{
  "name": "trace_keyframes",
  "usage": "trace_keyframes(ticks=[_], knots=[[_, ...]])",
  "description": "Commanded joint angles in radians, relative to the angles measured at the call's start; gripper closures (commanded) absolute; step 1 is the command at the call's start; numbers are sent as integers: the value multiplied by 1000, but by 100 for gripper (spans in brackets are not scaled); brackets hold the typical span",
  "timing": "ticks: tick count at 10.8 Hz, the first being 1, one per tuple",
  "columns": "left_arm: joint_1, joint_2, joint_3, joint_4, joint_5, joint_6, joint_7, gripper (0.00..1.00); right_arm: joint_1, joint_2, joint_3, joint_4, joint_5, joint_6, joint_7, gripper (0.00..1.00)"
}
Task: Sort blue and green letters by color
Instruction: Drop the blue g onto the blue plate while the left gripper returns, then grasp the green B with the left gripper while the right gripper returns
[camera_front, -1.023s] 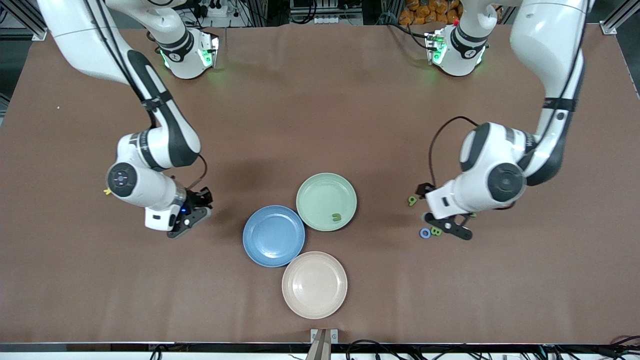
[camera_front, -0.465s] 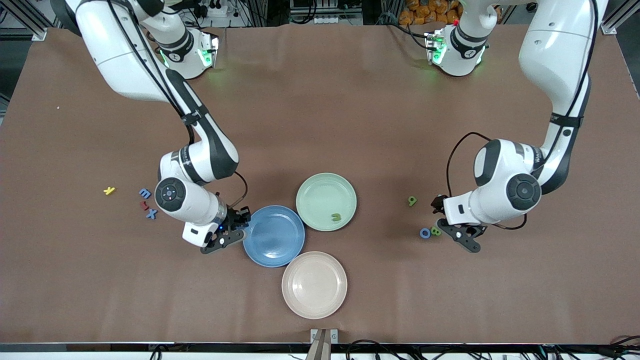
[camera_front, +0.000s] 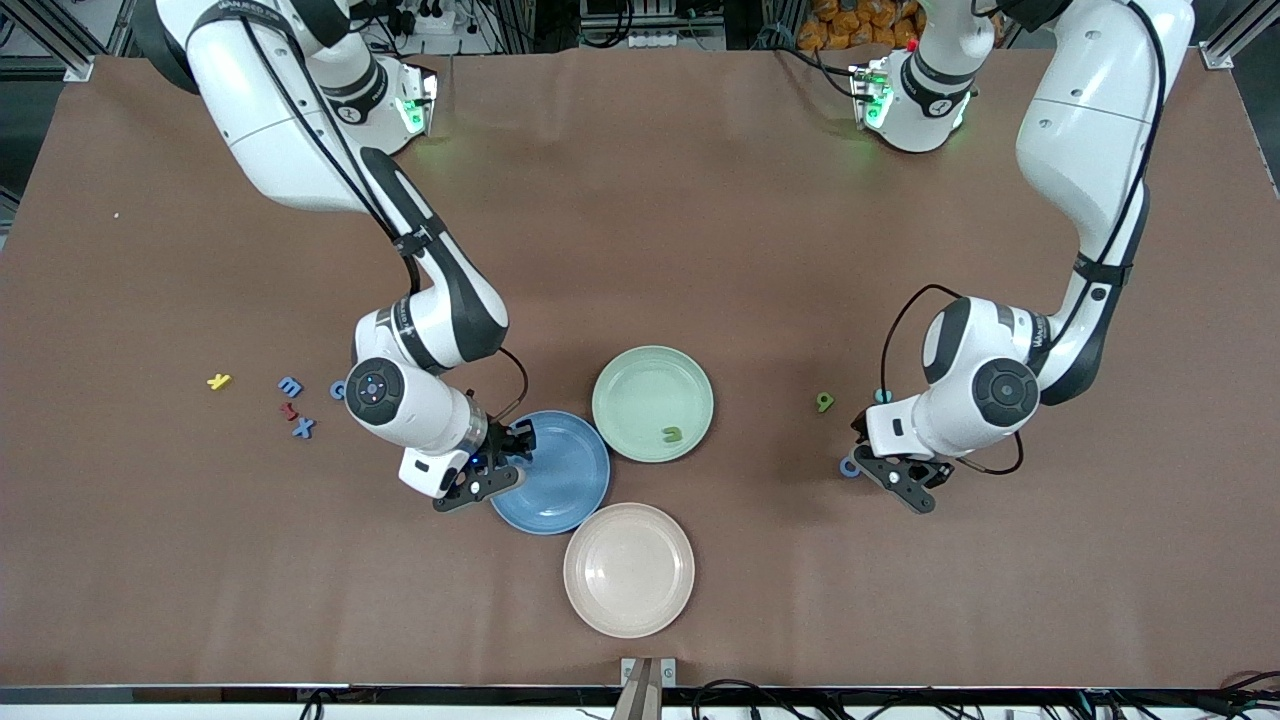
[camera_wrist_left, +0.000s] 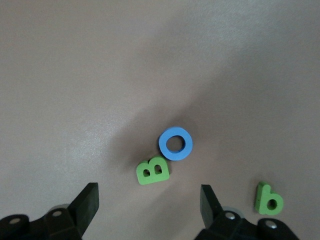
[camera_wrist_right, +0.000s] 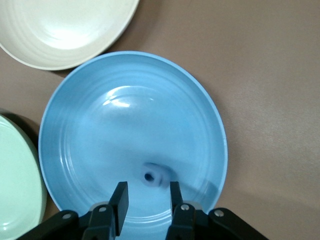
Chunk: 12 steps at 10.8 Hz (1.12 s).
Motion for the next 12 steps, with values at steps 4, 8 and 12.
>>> trace_keyframes(ticks=[4, 8, 12], knots=[[-18, 45, -2, 22, 118, 11, -154, 17, -106, -19, -34, 24, -35, -200, -11, 0], [-14, 71, -2, 22, 114, 49, -175, 21, -210, -169, -42, -147, -146, -274, -155, 0], [-14, 83, -2, 22, 114, 57, -178, 24, -319, -301, -42, -437, -146, -133, -379, 0]])
